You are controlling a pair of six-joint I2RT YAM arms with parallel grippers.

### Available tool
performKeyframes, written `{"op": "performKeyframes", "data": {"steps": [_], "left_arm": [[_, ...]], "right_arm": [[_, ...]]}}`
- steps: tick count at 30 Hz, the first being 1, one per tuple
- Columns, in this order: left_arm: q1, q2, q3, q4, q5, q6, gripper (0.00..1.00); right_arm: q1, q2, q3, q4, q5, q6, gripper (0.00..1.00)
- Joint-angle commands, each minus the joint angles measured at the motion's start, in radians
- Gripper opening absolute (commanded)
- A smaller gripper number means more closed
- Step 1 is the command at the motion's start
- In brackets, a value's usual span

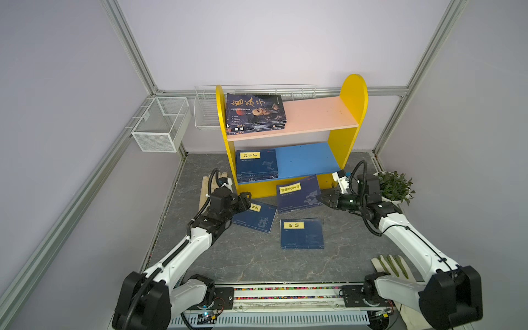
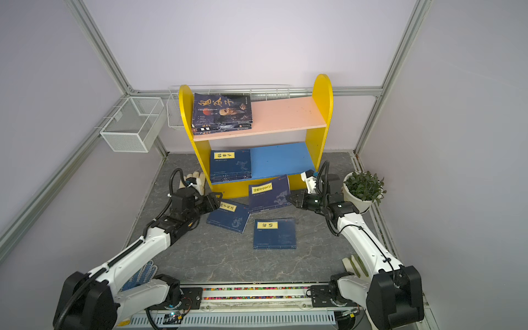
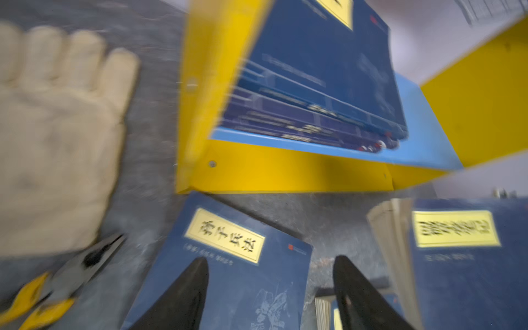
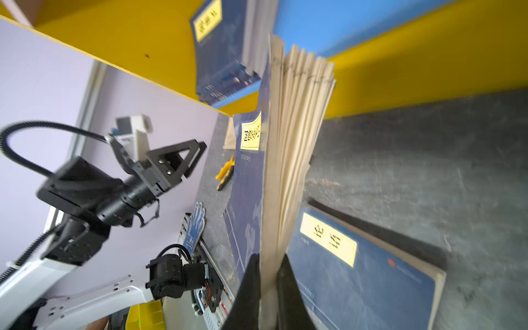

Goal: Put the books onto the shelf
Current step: 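Grasp the blue book's edges with both grippers and lift it upright, then carry the book onto the blue shelf with the right gripper while the left withdraws, then lower the book onto the shelf pile and push it flush with the right gripper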

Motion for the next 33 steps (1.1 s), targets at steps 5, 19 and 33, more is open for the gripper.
{"op": "performKeyframes", "data": {"steps": [5, 19, 33], "left_arm": [[0.09, -0.114, -0.123, -0.198, -0.314, -0.366, 0.69], [0.093, -0.045, -0.101, -0.2, -0.269, -0.359, 0.69], [0.093, -0.059, -0.105, -0.212, -0.279, -0.36, 0.69]], "right_arm": [[0.078, 0.149, 0.189, 0.341, 0.009, 0.119, 0.07], [0.231, 0.615, 0.6, 0.397, 0.156, 0.095, 0.07], [0.271, 0.827, 0.782, 0.298, 0.093, 0.133, 0.08]]}}
